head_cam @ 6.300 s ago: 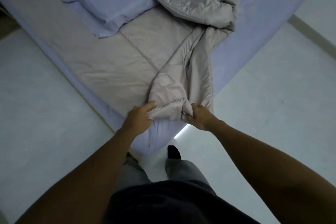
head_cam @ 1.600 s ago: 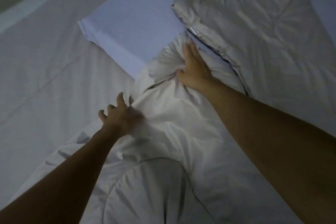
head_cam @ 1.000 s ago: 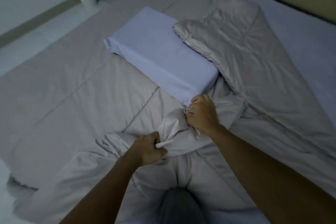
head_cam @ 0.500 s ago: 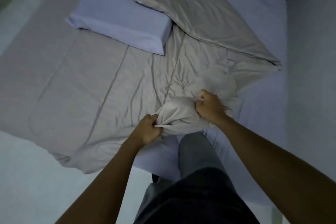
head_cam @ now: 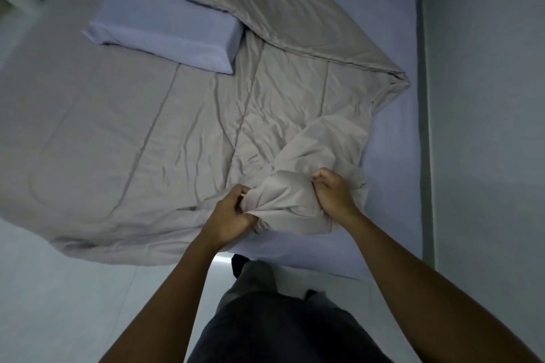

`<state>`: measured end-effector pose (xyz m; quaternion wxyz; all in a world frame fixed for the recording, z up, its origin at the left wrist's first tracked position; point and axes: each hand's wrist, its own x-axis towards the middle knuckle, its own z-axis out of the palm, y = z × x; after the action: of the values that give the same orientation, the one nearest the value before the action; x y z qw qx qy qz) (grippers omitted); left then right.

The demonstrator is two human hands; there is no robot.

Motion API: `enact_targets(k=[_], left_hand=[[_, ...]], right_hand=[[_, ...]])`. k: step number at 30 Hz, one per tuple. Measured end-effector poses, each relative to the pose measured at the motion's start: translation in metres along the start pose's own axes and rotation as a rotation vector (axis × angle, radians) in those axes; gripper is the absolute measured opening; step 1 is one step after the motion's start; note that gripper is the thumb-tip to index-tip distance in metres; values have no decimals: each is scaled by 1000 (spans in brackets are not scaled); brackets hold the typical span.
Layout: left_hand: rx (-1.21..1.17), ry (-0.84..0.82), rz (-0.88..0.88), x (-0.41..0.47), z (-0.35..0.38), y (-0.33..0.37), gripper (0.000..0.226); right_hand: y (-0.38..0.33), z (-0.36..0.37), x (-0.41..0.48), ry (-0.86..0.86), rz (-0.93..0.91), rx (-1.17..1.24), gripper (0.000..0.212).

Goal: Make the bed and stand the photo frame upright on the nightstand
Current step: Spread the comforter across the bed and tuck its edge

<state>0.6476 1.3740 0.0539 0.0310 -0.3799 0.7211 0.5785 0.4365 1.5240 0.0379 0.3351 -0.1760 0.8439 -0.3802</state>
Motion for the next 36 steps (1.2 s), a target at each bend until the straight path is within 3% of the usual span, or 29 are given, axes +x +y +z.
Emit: enact_targets(k=[3,6,9,10,12,14,16,22,25,27,29,30,32,36], left_hand=[[145,-152,54,-23,34,8,61],[281,-231,-41,-43,82,12,78],[381,-241,-112,-61,129,-4,115],[413,-254,-101,-67,142,-10,114],[448,-288,-51,-86,162,-15,90],[471,-313,2,-105,179,-20,61],[517,-378,59,-120,195,-28,49],[656,-510,188,-157,237,-55,50],[691,-600,142,-173,251,-74,57],[676,-664,83,-183,258,-85,67],[639,-668,66,-195,262,-92,66],[631,-644,77,-200,264,-94,64],[593,-606,93,-209,267,-93,60],[475,-554,134,-217,274,-76,47]], right_hand=[[29,-31,-27,-37,-19,-12,21],[62,-62,-61,-78,-21,-26,14],[100,-85,-97,-176,32,-25,14],[113,-91,-109,-212,65,-25,23],[138,-98,-135,-261,113,-73,35],[162,-103,-160,-310,111,-132,34],[183,-105,-183,-337,116,-179,28],[241,-99,-253,-208,69,-305,19],[265,-97,-289,-165,2,-423,26],[279,-94,-307,-222,-7,-531,21],[290,-88,-327,-364,88,-682,10],[297,-84,-338,-386,143,-689,15],[306,-79,-356,-304,180,-559,24],[304,-81,-383,-104,127,-238,12]])
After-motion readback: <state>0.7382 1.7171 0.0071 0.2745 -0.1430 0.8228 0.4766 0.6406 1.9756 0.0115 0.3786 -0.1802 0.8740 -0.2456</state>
